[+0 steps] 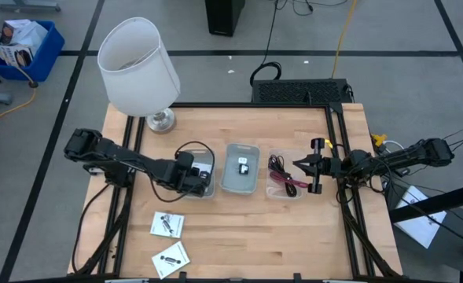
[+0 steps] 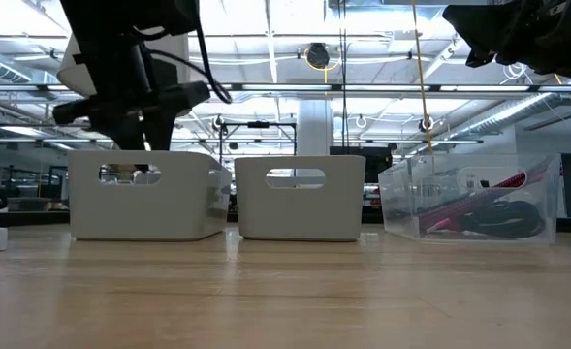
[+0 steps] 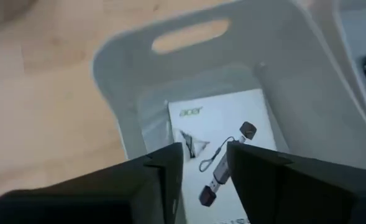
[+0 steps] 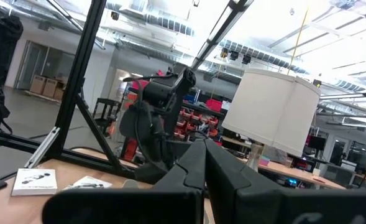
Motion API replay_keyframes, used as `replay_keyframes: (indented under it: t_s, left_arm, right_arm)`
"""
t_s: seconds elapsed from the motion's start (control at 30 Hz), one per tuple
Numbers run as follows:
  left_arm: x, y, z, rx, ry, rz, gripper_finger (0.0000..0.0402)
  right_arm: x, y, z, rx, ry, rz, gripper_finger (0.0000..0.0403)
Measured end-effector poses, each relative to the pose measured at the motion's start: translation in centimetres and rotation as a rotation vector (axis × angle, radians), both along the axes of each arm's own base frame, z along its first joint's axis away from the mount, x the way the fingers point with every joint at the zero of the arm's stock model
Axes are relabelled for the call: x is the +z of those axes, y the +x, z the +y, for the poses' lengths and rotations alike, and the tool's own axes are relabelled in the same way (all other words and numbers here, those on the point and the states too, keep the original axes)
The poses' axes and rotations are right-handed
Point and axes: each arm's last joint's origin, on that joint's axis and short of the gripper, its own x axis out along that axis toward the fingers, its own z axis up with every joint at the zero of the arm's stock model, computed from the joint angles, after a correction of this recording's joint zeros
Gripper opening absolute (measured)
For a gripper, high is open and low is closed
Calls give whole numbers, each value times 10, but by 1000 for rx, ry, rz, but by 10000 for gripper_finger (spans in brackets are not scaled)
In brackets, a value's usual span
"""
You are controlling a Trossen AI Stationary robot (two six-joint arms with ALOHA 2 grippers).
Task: Pick and place items into bin
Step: Put the top card reader box into the left gray bin
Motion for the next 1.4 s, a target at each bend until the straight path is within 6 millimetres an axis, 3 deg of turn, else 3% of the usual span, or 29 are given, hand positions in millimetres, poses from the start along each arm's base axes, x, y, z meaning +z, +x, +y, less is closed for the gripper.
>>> replay_keyframes:
  t_s: [0.1,0.33,0.43,0.5,0.63,0.8,1.0,1.4]
  left_arm:
    - [21,-4,0,-136,41,25,143]
    - [101,-27,-19,-584,20,29,133]
    - [113,-40,-37,-834,-43,100,125]
    - [109,-53,-47,-890,-66,181,120]
    - [88,-76,-57,-840,-42,312,108]
    - [65,-103,-75,-911,-21,191,88]
    - [33,-127,-83,-923,-157,193,67]
    - [-1,-121,-92,-1141,-144,74,71]
  right_arm:
    - [0,0,0,0,0,0,0]
    - [-1,0,0,0,-1,7,0]
    - [0,0,0,-5,-14,4,0]
    - [0,0,0,-9,-24,2,0]
    - [2,-2,0,15,26,-17,0]
    - [-2,-6,2,94,21,40,0]
    - [-15,-3,1,111,127,272,0]
    - [-15,-3,0,81,106,280,0]
